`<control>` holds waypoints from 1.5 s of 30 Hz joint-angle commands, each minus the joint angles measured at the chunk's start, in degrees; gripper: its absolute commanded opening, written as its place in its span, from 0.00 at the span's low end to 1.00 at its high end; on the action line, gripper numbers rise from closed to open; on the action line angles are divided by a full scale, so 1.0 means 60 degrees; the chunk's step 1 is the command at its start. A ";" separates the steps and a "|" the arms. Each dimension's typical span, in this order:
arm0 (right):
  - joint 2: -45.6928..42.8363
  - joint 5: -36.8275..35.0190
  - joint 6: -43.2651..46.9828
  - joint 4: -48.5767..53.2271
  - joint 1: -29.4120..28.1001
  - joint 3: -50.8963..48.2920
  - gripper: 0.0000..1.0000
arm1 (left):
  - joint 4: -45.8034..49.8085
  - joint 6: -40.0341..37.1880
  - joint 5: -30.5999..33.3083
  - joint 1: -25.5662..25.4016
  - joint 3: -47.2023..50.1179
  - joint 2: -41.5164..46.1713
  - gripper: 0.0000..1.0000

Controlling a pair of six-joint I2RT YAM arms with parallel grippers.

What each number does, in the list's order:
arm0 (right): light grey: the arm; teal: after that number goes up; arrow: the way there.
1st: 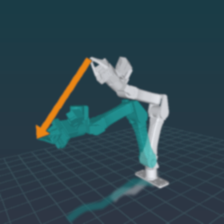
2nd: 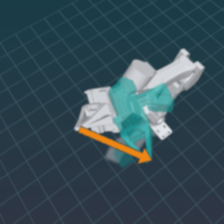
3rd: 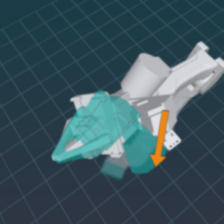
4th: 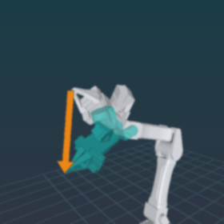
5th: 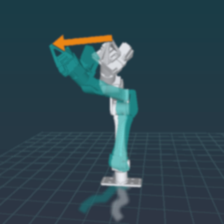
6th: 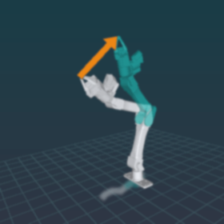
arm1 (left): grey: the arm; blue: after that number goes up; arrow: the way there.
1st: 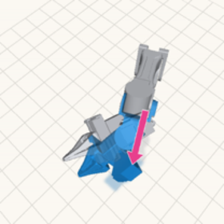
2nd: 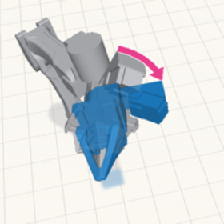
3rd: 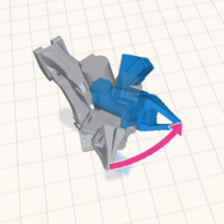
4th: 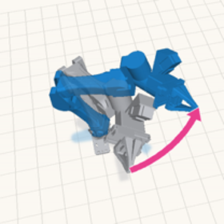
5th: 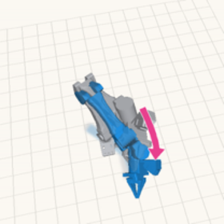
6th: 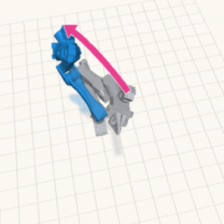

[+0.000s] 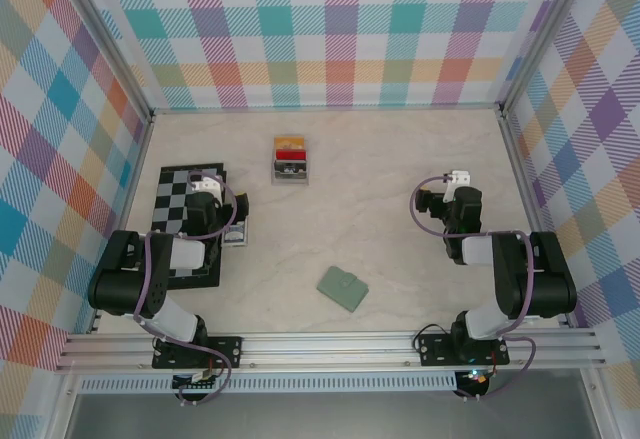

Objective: Put the credit cards into the card holder
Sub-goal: Move the card holder to the bottom-center of the table.

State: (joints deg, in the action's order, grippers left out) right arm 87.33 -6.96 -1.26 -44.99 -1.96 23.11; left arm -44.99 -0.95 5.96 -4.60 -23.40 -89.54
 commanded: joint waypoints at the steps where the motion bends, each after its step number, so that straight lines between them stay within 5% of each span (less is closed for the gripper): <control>1: 0.0006 0.0135 -0.0094 -0.0338 0.0039 0.0015 1.00 | -0.0089 -0.0111 -0.0143 0.0122 -0.0191 -0.0019 1.00; 17: -0.0040 0.0439 -0.0017 -0.0335 0.0072 0.0001 1.00 | -0.0446 -0.0184 -0.0350 0.0107 0.0064 0.0168 1.00; 22: -0.0437 0.0975 0.0220 -0.0054 0.0074 -0.0016 1.00 | -0.1432 0.0175 0.0508 0.0122 0.0907 0.0785 1.00; 30: -0.2310 0.1073 -0.0736 0.5312 0.0063 0.1696 1.00 | 0.1667 0.1048 0.0910 0.0159 0.0709 0.3928 1.00; 35: -0.3070 0.2645 -0.3443 1.0050 0.0073 0.3745 1.00 | 0.6592 0.2498 0.0851 0.0163 -0.1195 0.5774 1.00; 40: -0.3390 0.6369 -0.4441 0.9475 -0.0022 0.3151 0.99 | 0.9870 0.4929 0.1143 0.0159 -0.2085 0.6710 1.00; 45: -0.3554 0.6885 -0.4225 1.0464 -0.0644 0.3237 0.80 | 1.0422 0.6047 -0.1247 0.0166 -0.1685 0.7388 1.00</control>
State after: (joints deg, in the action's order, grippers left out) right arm 67.00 26.72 -24.99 12.56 -3.97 42.70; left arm 8.80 27.88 6.72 -4.25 -34.92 -46.54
